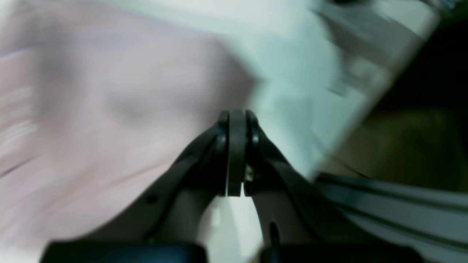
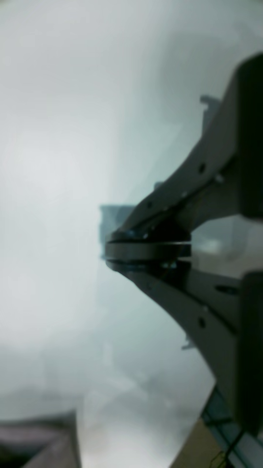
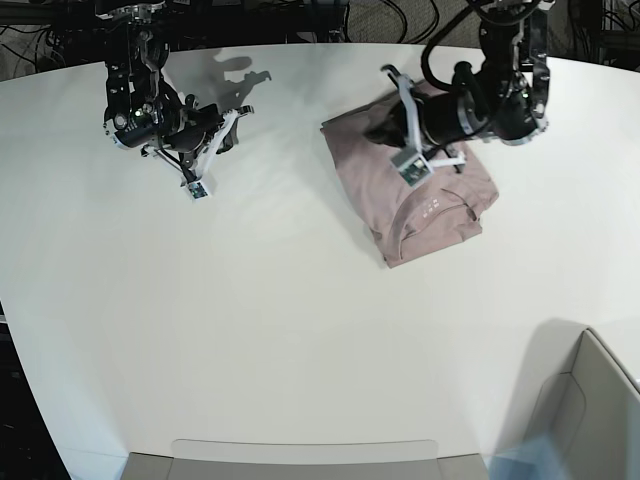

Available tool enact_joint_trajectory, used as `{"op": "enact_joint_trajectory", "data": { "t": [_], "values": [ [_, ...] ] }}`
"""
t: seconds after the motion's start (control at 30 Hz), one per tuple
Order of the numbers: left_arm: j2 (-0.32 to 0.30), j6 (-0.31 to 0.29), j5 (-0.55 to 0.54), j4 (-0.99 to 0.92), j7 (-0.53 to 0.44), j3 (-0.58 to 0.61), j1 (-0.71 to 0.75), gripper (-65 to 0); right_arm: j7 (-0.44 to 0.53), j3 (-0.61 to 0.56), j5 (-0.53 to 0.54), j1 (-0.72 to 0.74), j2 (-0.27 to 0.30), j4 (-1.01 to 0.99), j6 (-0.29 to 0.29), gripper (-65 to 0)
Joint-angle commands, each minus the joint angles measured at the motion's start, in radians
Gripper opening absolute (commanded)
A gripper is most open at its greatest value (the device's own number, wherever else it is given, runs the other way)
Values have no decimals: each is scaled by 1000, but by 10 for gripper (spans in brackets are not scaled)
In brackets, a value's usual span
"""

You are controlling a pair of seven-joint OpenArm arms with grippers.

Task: Fold the T-shirt properly
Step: 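Drag the folded shirt with the left gripper away from the right gripper, then press and tuck the folded shirt edges with the left gripper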

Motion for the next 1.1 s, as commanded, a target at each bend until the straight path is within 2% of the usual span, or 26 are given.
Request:
{"op": "enact_joint_trajectory", "data": {
  "t": [0.0,0.07,0.17,0.27,0.33,0.43,0.7,0.93,1.07],
  "values": [
    [-22,-1,26,8,-13,53,-6,-650,11,2,13,21,4,11,6,-650],
    [-35,-1,102,3,-20,153,-9,-650,11,2,13,24,2,-3,6,-650],
    [-35,-1,262,-14,-20,222,-6,-650,11,2,13,25,2,-9,6,-650],
    [-34,-1,411,-60,-20,223,-6,-650,11,2,13,25,2,-8,6,-650],
    [-34,-1,477,-95,-20,220,-12,-650,11,3,13,25,2,-8,6,-650],
    [-34,-1,556,-110,-20,156,-12,-650,11,5,13,27,2,-8,6,-650],
    [-34,-1,578,-110,-20,-79,-15,-650,11,5,13,24,2,-8,6,-650],
    [-34,-1,573,-95,-20,-93,-14,-650,11,5,13,24,2,-8,6,-650],
    [-34,-1,572,23,-20,-93,0,-650,11,3,13,22,2,-8,6,-650]
  ]
}}
